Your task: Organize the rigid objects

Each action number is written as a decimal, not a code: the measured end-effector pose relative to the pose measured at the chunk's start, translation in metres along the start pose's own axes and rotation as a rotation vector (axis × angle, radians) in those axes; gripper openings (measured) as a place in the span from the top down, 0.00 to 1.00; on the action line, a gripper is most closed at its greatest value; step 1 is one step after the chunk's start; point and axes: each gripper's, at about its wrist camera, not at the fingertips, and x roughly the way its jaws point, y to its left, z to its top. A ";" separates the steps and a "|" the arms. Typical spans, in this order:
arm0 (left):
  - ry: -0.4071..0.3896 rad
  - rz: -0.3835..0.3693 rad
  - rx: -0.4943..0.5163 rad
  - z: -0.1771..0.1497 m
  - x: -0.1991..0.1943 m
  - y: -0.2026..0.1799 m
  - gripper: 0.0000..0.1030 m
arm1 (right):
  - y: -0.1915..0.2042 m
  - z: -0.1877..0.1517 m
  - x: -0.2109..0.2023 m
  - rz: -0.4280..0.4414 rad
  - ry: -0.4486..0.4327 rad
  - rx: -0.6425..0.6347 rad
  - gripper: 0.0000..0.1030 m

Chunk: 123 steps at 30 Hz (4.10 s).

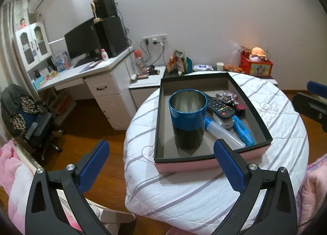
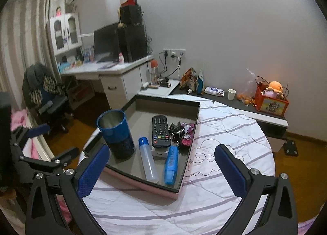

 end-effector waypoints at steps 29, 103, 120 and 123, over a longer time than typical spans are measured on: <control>-0.289 -0.019 -0.151 0.009 -0.098 0.015 0.00 | 0.023 0.004 -0.076 -0.011 -0.243 -0.011 0.00; -0.255 -0.089 -0.067 0.016 -0.087 -0.014 0.00 | 0.002 0.001 -0.078 -0.151 -0.188 0.034 0.00; -0.249 -0.095 -0.059 0.016 -0.082 -0.015 0.00 | 0.001 0.000 -0.076 -0.159 -0.179 0.037 0.00; -0.249 -0.096 -0.057 0.016 -0.082 -0.015 0.00 | 0.001 0.000 -0.075 -0.163 -0.181 0.037 0.00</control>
